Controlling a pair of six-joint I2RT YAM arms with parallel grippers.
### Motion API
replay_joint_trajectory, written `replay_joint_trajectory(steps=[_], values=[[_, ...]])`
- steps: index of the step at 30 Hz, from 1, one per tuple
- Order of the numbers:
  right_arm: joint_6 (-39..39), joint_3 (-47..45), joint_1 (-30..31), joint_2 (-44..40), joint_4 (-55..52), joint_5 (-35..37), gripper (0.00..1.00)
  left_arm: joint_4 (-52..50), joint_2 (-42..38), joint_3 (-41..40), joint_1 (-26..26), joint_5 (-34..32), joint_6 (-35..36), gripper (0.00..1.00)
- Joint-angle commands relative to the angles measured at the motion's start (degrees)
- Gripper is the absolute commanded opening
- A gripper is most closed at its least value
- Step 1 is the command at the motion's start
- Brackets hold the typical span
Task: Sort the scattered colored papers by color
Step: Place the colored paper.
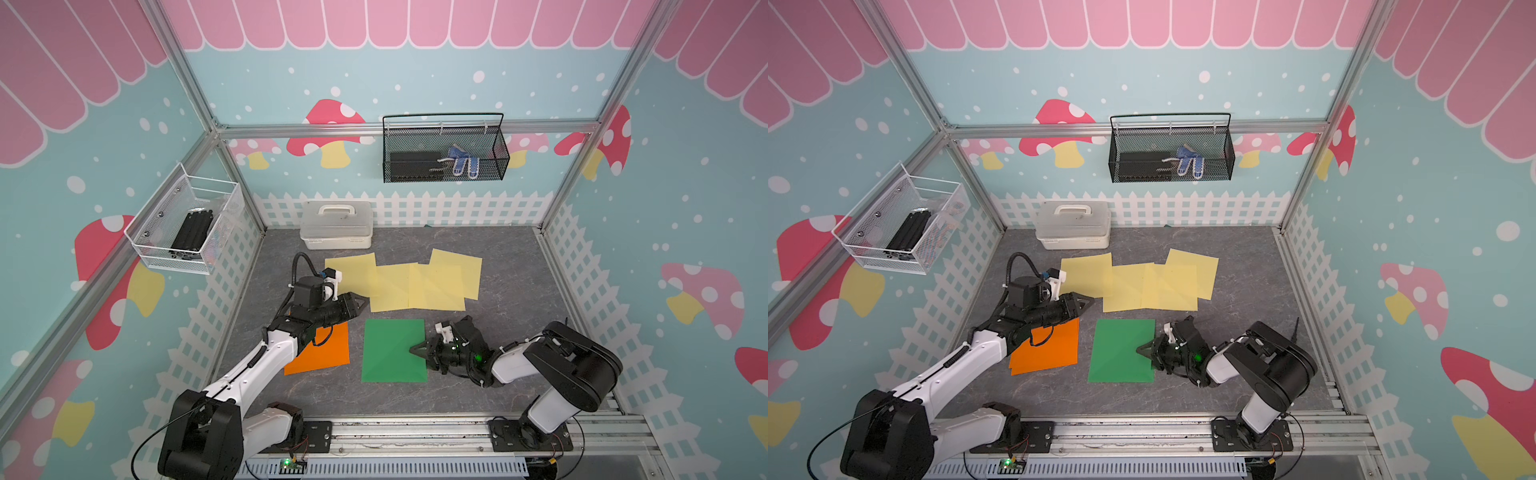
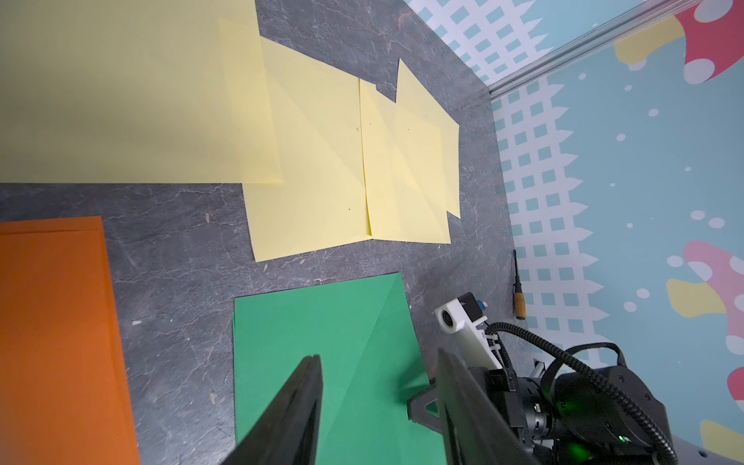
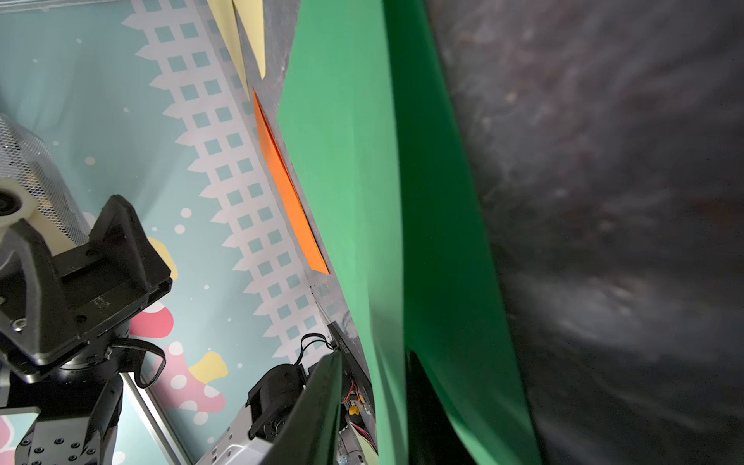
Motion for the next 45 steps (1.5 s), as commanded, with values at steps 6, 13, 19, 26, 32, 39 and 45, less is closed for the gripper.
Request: replay_joint_trajectory(steps=[6, 13, 19, 26, 32, 39, 45], values=[[-1.18, -0.88, 0.40, -12.43, -19.57, 4.22, 0.41, -0.67, -0.08, 1.42, 0.01, -0.19, 1.69, 0.49], [-2.17, -2.06, 0.36, -31.53, -47.66, 9.28, 0.50, -0.61, -0.05, 1.85, 0.24, -0.14, 1.82, 0.49], [-2.49, -2.18, 0.11, -44.91, -61.41, 15.28, 0.60, -1.36, 0.80, 3.41, 0.31, -0.21, 1.85, 0.51], [-16.86, 10.60, -1.68, -37.87, -69.44, 19.76, 0.58, -2.96, 3.58, 8.33, 0.26, 0.39, 2.49, 0.61], [-34.07, 25.16, -17.36, -26.75, -72.61, 15.71, 0.57, -3.16, 11.51, 15.38, -0.51, 1.78, 2.19, 0.62], [-50.42, 45.58, -29.28, -7.54, -75.43, 8.79, 0.54, -5.99, 25.74, 28.29, -2.08, 2.87, 1.69, 0.50], [-57.68, 60.56, -30.96, 6.49, -77.92, 6.08, 0.48, -13.24, 40.04, 43.06, -5.02, 2.08, 1.98, 0.44]])
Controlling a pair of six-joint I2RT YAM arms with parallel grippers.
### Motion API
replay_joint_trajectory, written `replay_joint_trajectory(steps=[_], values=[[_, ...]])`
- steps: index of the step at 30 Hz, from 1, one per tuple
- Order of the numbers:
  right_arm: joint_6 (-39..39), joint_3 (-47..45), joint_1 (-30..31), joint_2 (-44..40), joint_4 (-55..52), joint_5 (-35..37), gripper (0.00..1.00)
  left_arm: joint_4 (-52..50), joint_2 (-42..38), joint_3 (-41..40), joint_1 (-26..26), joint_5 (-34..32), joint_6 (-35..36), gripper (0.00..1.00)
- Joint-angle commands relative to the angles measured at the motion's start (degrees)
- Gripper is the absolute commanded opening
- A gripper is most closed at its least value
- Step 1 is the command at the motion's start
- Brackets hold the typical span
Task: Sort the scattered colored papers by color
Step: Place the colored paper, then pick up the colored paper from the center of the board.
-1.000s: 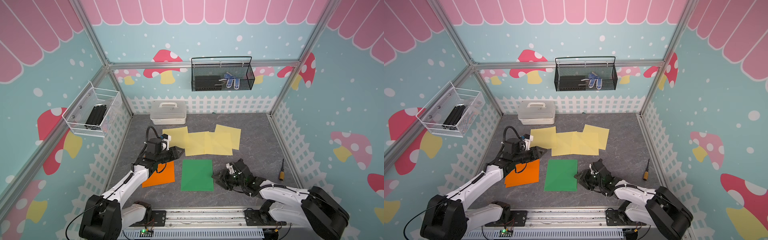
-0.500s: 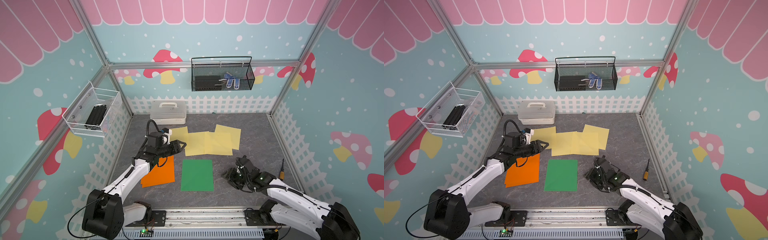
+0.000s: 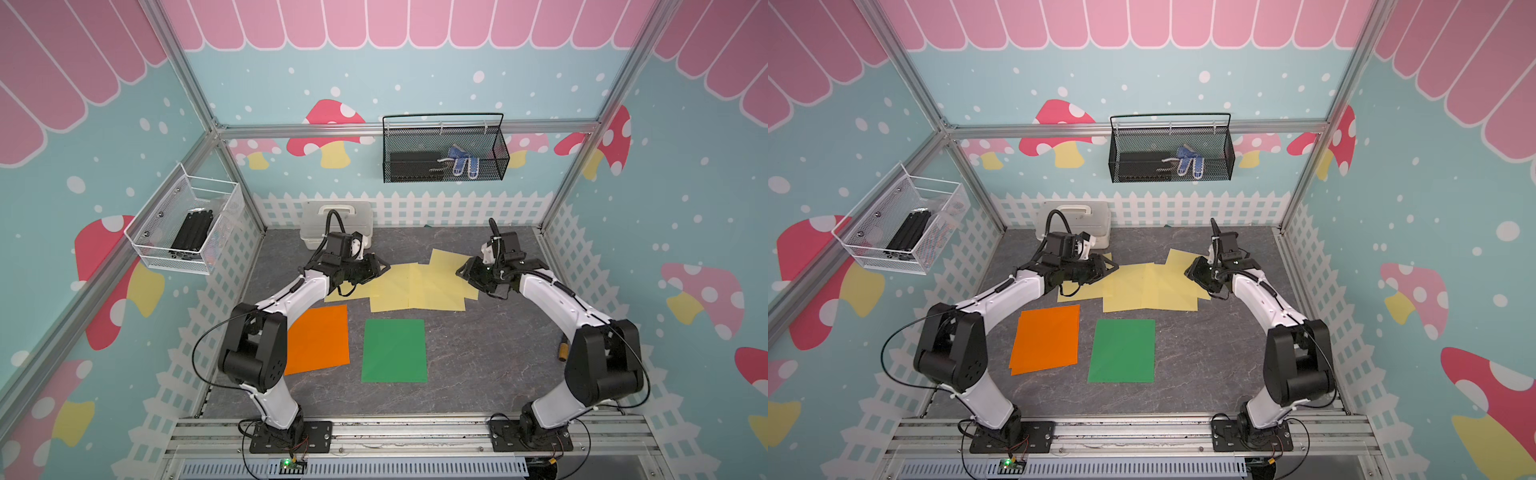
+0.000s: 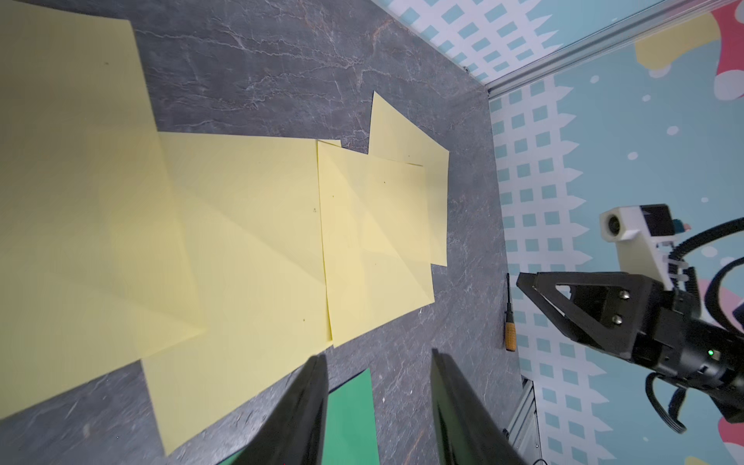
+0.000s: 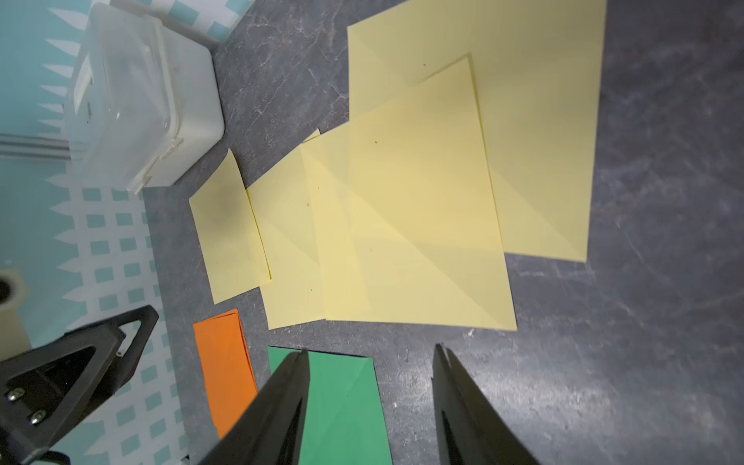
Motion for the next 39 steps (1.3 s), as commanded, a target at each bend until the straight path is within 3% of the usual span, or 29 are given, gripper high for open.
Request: replay_joint_trajectory(steps=[1, 5, 12, 26, 39], values=[[-7.15, 5.93, -0.77, 5.18, -4.20, -2.29, 0.45, -5.51, 5.53, 6.74, -1.42, 0.13, 0.57, 0.44], [-9.89, 12.35, -0.79, 12.39, -6.63, -4.96, 0.42, -5.78, 11.62, 11.51, -1.45, 1.80, -1.14, 0.45], [-10.37, 13.62, -0.38, 21.08, -5.60, -7.31, 0.33, -5.46, 19.33, 16.28, -1.73, 4.49, -2.45, 0.45], [-10.89, 11.15, -0.27, 25.13, -5.14, -5.54, 0.30, -4.81, 26.91, 20.13, -3.15, 7.10, -3.33, 0.45], [-10.36, 9.80, -0.27, 27.98, -4.64, -5.30, 0.27, -6.92, 27.92, 18.80, -4.48, 5.96, -2.15, 0.46]])
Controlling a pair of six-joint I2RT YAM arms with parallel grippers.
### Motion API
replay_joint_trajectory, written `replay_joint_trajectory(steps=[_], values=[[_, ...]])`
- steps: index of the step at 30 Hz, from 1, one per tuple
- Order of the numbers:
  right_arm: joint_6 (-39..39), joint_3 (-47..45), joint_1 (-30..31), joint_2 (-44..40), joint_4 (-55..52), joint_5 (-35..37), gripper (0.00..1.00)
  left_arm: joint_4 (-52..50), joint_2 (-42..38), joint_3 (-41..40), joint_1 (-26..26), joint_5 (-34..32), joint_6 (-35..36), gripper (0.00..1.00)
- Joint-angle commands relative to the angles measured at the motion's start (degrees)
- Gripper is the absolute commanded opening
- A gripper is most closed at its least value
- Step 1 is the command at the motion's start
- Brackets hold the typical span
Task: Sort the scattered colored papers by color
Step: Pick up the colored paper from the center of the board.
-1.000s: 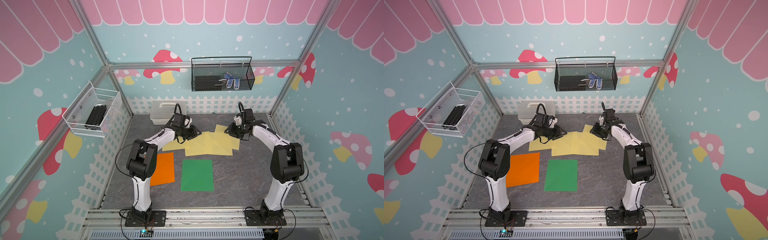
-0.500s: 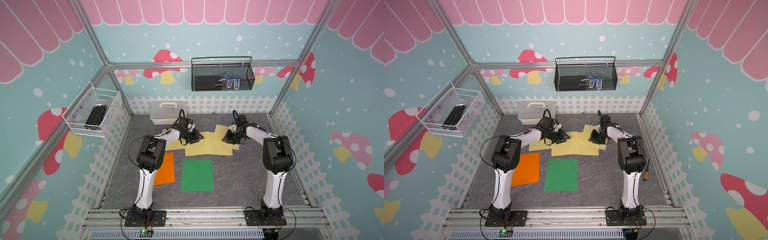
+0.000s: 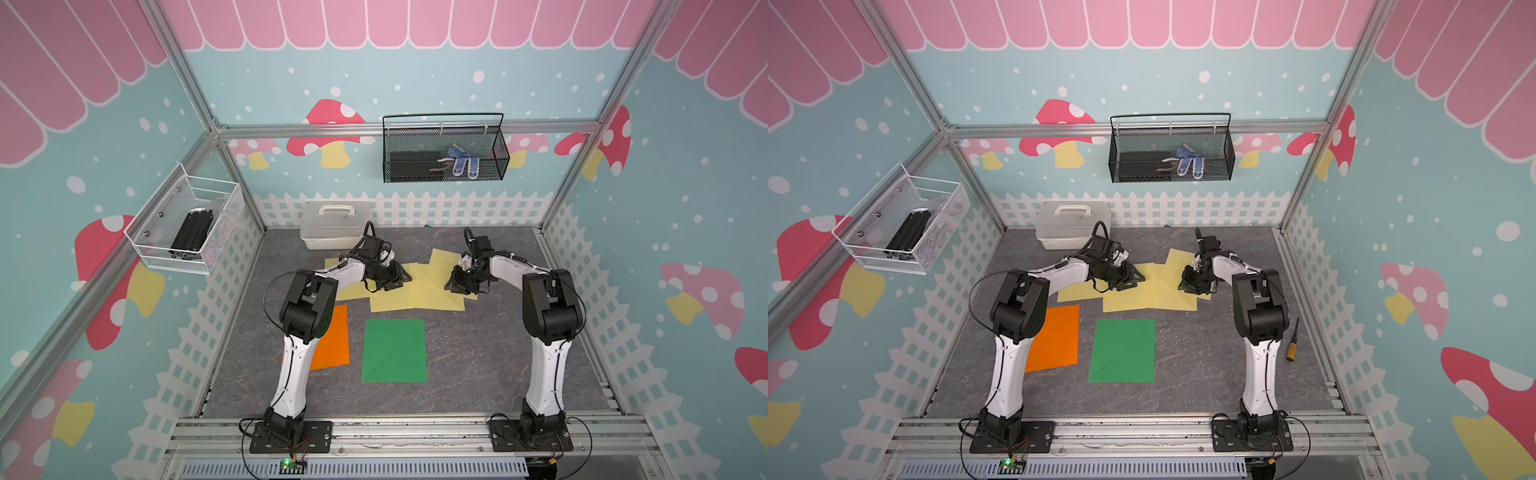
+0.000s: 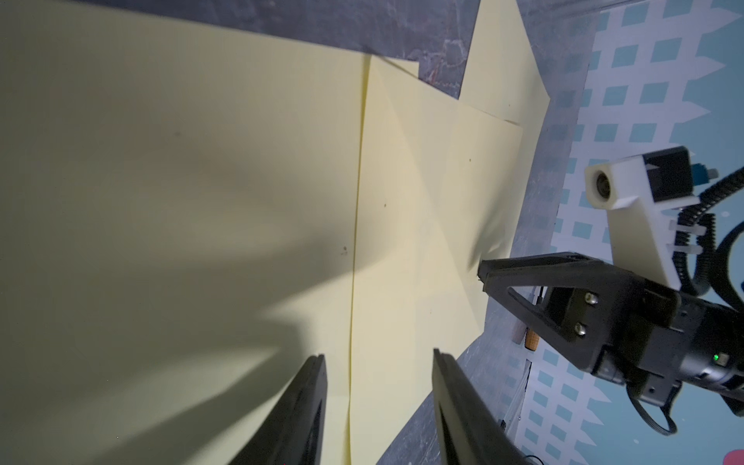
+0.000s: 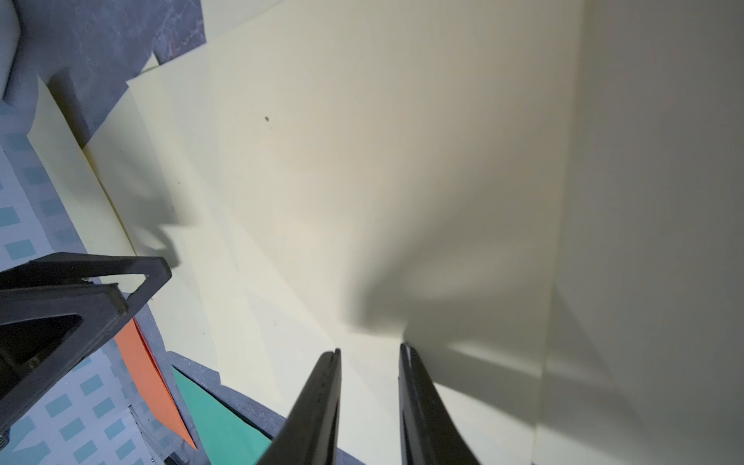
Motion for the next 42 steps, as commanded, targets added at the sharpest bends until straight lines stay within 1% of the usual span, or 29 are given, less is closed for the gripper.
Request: replay_joint_trajectory(steps=[1, 4, 12, 19, 22, 24, 31, 38, 42], values=[[-0.21, -1.25, 0.26, 2.17, -0.90, 1.12, 0.27, -1.53, 0.85, -0.39, -1.19, -0.35, 0.95, 0.45], [-0.18, -1.10, 0.19, 2.65, -0.90, 0.84, 0.27, -1.59, -0.33, -2.22, -1.48, -1.66, 1.30, 0.45], [-0.11, -0.90, 0.28, 2.87, -0.90, 0.63, 0.26, -1.57, -3.20, -7.89, -1.86, -2.66, 1.60, 0.45], [-0.02, -1.16, 0.25, 3.02, -0.73, 0.38, 0.26, -0.72, -4.24, -9.57, -1.86, -3.07, 1.31, 0.44], [-0.03, -1.10, 0.23, 2.93, -0.74, 0.20, 0.26, -0.36, -3.72, -8.40, -1.86, -2.13, 0.95, 0.44], [-0.11, -0.99, 0.25, 2.99, -0.79, 0.17, 0.25, -0.34, -2.76, -7.18, -3.46, -1.44, 0.74, 0.44], [-0.12, -0.99, 0.26, 3.05, -0.81, -0.31, 0.25, -0.31, -0.40, -2.58, -4.96, -0.37, -0.24, 0.44], [-0.21, -1.02, 0.26, 3.39, -0.81, -0.76, 0.24, -0.24, -1.14, -1.43, -5.11, -1.01, -0.57, 0.44], [-0.24, -0.99, 0.16, 3.58, -0.67, -1.03, 0.23, 1.50, -1.15, -1.25, -5.11, 0.15, -1.08, 0.44]])
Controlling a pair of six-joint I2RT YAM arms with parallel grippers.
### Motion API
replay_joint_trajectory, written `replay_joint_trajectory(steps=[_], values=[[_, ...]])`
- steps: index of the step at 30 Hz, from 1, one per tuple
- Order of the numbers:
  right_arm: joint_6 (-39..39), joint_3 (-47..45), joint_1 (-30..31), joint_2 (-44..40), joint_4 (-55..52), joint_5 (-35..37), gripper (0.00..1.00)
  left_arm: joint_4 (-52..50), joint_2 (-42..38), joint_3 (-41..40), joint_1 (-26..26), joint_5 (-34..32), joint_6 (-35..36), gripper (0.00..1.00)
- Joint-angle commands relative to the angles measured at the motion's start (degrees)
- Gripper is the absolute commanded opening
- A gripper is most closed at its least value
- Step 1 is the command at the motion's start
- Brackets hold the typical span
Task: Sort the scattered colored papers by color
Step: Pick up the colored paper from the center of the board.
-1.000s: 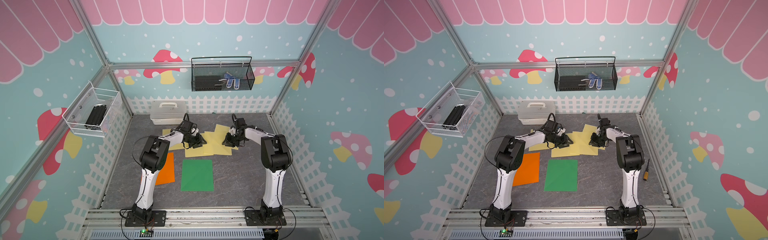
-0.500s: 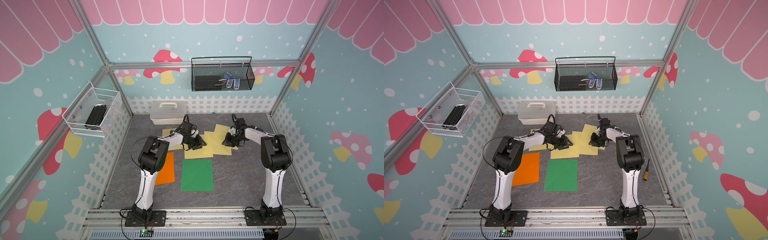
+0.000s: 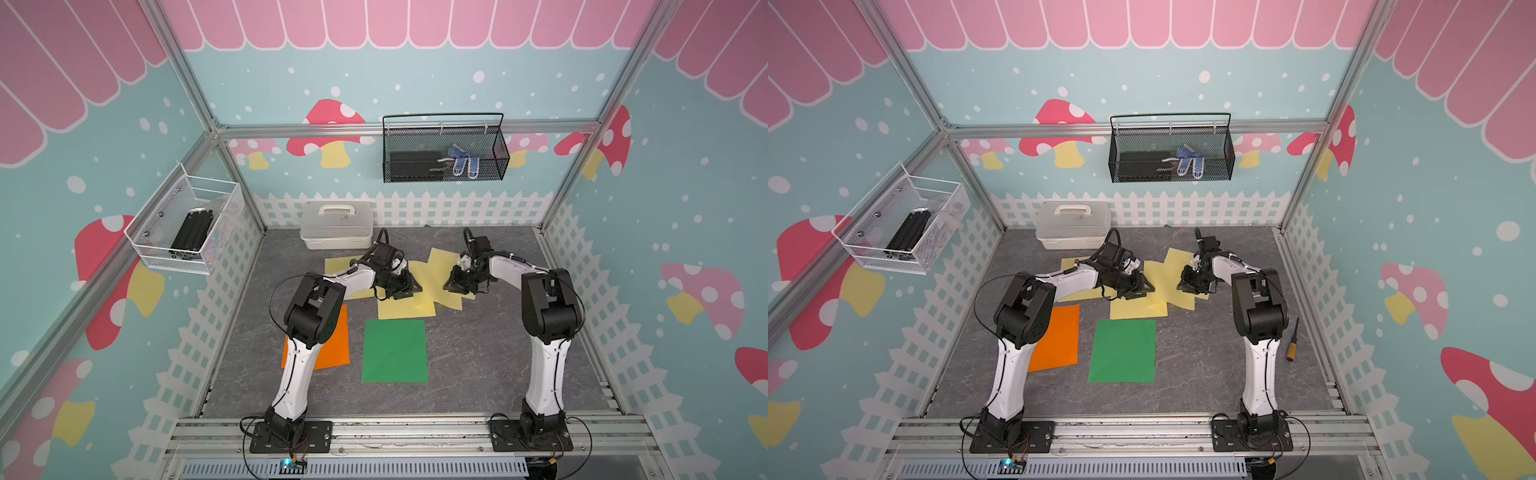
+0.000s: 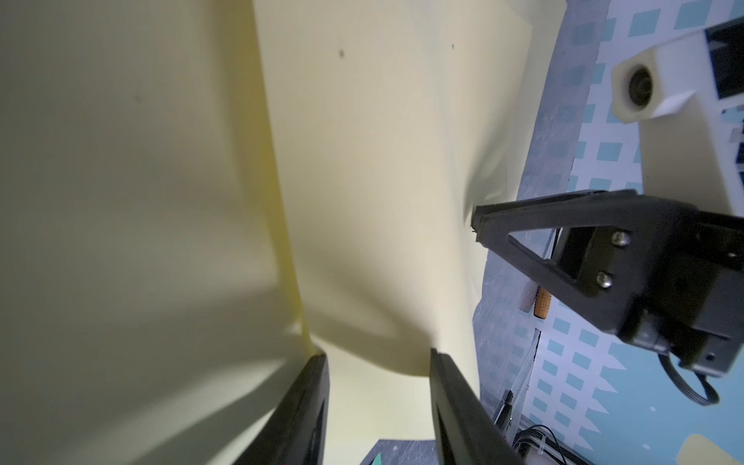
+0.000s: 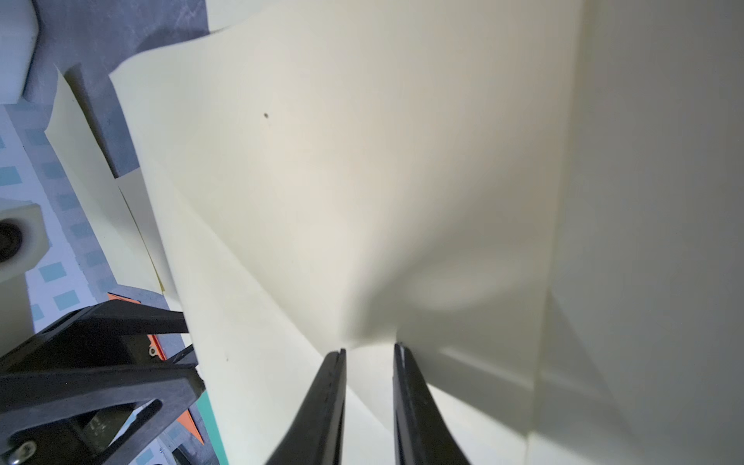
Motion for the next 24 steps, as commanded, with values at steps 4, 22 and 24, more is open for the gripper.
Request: replay_joint_trajectory(steps=[4, 22, 24], values=[[-0.29, -1.01, 0.21, 3.11, -1.88, 0.62, 0.23, 5.41, 0.69, 1.53, 0.00, 2.11, -2.65, 0.44], [-0.37, -0.92, 0.23, 3.71, -1.75, -0.23, 0.22, 26.09, 6.30, 2.45, 2.17, 7.37, -14.12, 0.51], [-0.37, -0.93, 0.25, 3.64, -1.71, -0.20, 0.22, 24.92, 6.60, 2.78, 2.63, 6.83, -12.92, 0.52]])
